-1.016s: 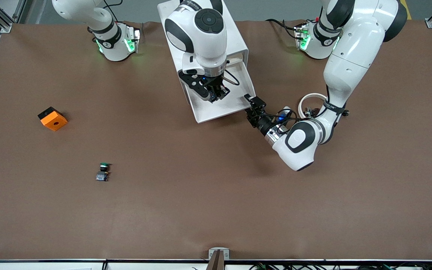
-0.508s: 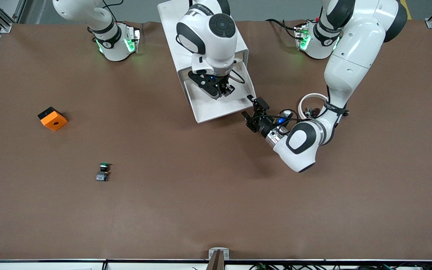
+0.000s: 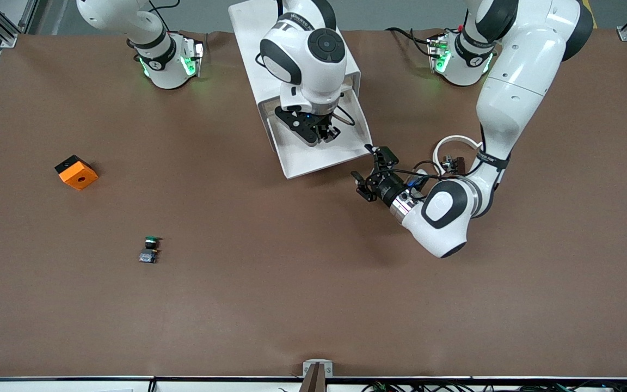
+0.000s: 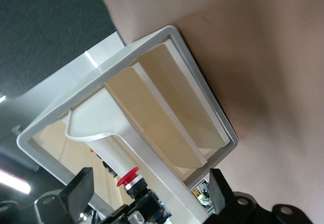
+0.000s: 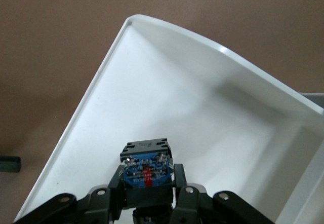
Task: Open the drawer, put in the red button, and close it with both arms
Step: 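Lower the red button into the open drawer and open the right gripper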
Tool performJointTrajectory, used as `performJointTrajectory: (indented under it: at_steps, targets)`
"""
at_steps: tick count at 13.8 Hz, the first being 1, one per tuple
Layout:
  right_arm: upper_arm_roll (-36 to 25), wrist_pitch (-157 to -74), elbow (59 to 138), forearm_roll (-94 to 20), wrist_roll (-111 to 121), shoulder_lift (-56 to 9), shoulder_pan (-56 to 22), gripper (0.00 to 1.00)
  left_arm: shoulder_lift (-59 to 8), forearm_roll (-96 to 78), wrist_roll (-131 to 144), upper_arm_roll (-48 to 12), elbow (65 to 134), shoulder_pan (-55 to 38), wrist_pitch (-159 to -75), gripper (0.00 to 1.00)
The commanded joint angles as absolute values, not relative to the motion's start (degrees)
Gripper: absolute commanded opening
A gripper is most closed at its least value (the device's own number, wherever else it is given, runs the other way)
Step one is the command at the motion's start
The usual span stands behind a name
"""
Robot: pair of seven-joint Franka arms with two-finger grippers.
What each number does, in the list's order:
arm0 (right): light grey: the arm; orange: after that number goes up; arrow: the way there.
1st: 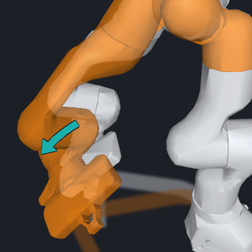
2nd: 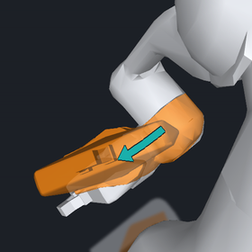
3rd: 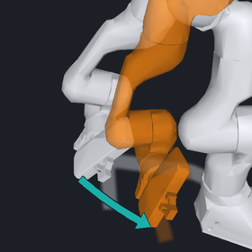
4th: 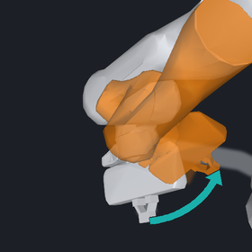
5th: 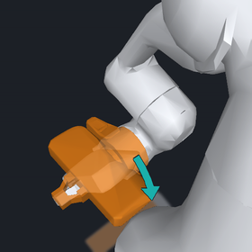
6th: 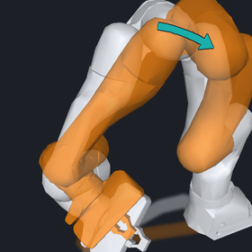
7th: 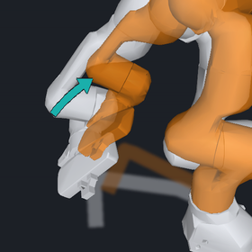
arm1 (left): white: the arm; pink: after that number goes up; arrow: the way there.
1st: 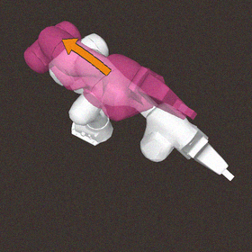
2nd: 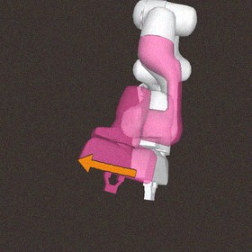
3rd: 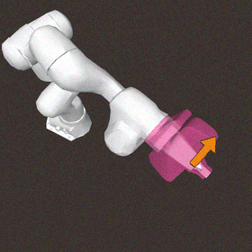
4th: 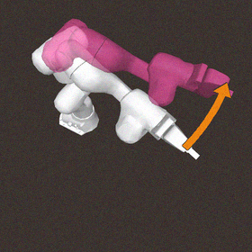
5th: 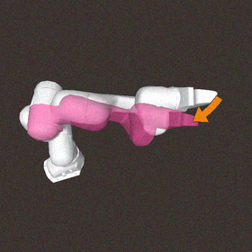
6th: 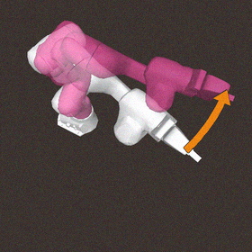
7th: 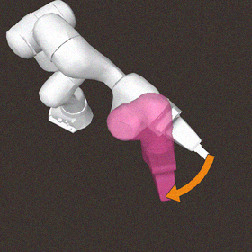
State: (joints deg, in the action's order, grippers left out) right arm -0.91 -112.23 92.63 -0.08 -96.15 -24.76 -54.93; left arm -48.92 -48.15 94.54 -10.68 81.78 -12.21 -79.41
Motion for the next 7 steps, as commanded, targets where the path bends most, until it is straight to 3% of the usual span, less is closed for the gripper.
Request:
performJointTrajectory:
  at_steps: [1,5,7]
  targets:
    - [-1.23,-111.45,91.76,0.62,-96.95,-24.87,-54.76,1.00,-49.31,-45.71,90.10,-10.81,79.19,-12.22,-78.05,1.00]
    - [-1.41,-110.66,90.10,0.53,-94.49,-23.91,-53.01,1.00,-48.78,-40.54,80.45,-11.33,76.56,-12.92,-77.96,1.00]
    - [-1.41,-106.29,86.59,-0.17,-89.85,-23.20,-50.11,1.00,-47.82,-38.15,74.04,-11.43,76.03,-13.01,-78.13,1.00]
